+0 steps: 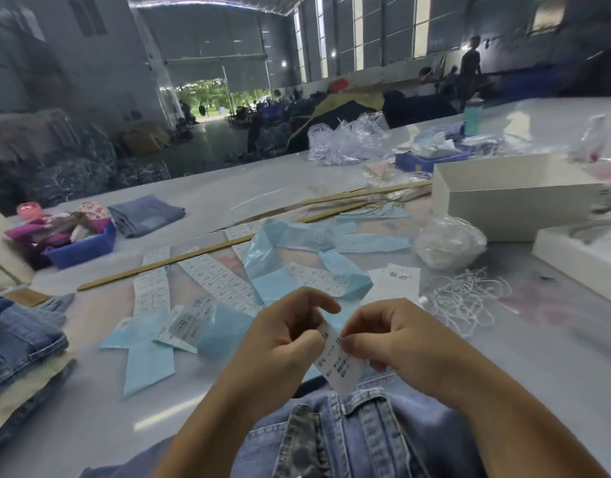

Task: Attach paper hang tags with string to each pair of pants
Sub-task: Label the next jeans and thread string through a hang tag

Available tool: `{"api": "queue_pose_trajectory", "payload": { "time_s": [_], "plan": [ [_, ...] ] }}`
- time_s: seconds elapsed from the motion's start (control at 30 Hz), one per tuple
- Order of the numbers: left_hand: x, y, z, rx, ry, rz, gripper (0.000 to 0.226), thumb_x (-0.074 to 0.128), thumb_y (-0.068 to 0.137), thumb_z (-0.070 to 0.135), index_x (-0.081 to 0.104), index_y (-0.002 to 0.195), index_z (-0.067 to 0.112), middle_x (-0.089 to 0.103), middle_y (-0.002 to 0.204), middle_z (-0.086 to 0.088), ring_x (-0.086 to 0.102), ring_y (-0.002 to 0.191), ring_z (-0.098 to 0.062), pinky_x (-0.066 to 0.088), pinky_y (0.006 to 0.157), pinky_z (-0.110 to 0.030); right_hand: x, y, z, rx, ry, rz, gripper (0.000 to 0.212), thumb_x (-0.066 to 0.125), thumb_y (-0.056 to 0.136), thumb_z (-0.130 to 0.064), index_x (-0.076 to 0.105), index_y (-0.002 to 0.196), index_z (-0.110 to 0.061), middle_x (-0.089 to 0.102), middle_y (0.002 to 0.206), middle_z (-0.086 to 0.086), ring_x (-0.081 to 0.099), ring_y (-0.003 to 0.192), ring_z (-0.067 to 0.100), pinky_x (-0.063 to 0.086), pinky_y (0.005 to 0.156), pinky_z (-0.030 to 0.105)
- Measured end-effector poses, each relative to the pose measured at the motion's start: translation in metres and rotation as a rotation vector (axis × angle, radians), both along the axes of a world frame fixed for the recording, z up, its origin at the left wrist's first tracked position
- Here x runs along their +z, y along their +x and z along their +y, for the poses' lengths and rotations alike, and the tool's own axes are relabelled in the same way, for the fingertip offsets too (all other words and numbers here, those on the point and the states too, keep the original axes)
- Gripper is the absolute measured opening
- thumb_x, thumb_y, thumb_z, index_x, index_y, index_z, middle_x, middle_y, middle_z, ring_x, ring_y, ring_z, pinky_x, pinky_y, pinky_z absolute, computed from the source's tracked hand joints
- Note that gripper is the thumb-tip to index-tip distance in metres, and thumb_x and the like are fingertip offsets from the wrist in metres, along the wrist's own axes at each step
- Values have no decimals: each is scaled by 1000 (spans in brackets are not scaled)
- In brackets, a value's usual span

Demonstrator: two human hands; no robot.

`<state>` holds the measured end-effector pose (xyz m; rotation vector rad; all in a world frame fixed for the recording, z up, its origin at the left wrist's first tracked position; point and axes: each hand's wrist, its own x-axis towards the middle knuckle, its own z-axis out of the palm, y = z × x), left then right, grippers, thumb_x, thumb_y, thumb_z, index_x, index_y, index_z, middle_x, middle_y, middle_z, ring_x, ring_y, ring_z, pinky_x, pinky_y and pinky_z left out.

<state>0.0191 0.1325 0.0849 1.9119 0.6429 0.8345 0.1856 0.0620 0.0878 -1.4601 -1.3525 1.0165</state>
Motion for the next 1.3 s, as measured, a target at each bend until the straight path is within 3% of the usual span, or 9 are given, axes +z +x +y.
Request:
{"api": "queue_pose_trajectory", "payload": {
  "time_s": [0.1,0.23,0.4,0.53,0.73,0.87,0.97,1.2,1.3],
  "plan": [
    [-2,25,4,11,86,122,33,48,68,20,63,94,34,51,61,10,44,58,-10,38,57,-29,-3,20,-6,-58,-7,-12,23,68,86,-7,72,67,-20,69,64,-6,53,55,2,44,57,19],
    [-11,57,16,65,185,257,24,53,75,39,56,98,41,61,70,16,44,56,-2,40,57,-24,-14,46,-3,-181,-26,22,20,67,86,-8,72,68,-15,69,63,-2,49,52,7,41,52,21],
    [-25,99,42,100,155,332,20,64,91,28,53,102,39,65,85,12,51,64,-1,41,56,-12,-36,76,13,-308,-63,107,18,64,86,-2,71,70,-6,66,61,6,45,55,18,39,51,27],
    [-39,132,64,114,9,314,19,67,89,23,57,100,34,67,89,8,59,74,-7,46,57,-11,-55,95,31,-394,-97,163,20,63,88,-3,70,69,-7,67,59,4,48,48,10,42,51,25],
    [-73,167,106,247,-153,351,13,64,89,30,63,99,23,67,94,9,61,83,-7,45,64,-20,-75,116,67,-502,-83,275,23,63,85,-1,67,63,-7,62,53,6,46,43,12,40,46,24],
    [-104,178,124,397,-69,540,11,58,89,33,56,97,25,63,100,6,58,91,-14,47,76,-30,-87,126,88,-555,-75,287,19,64,84,-2,67,65,-6,64,54,7,47,43,12,42,47,26],
    [-123,181,127,443,-28,652,26,56,86,38,59,107,23,62,105,4,58,97,-19,49,80,-34,-97,130,99,-584,-76,285,17,65,84,-2,67,67,-4,64,55,7,47,43,12,42,47,26],
    [-128,178,125,438,-91,541,14,63,82,36,54,85,27,63,83,10,59,75,-8,44,60,-27,-113,133,106,-656,-50,265,15,65,83,-2,67,69,-6,66,55,6,48,42,11,44,46,28],
    [-124,177,120,387,-170,470,13,61,83,27,52,76,22,65,78,5,62,72,-12,46,58,-29,-114,134,105,-679,-30,250,16,66,84,-4,68,69,-9,67,57,5,50,42,10,44,47,28]
  ]
}}
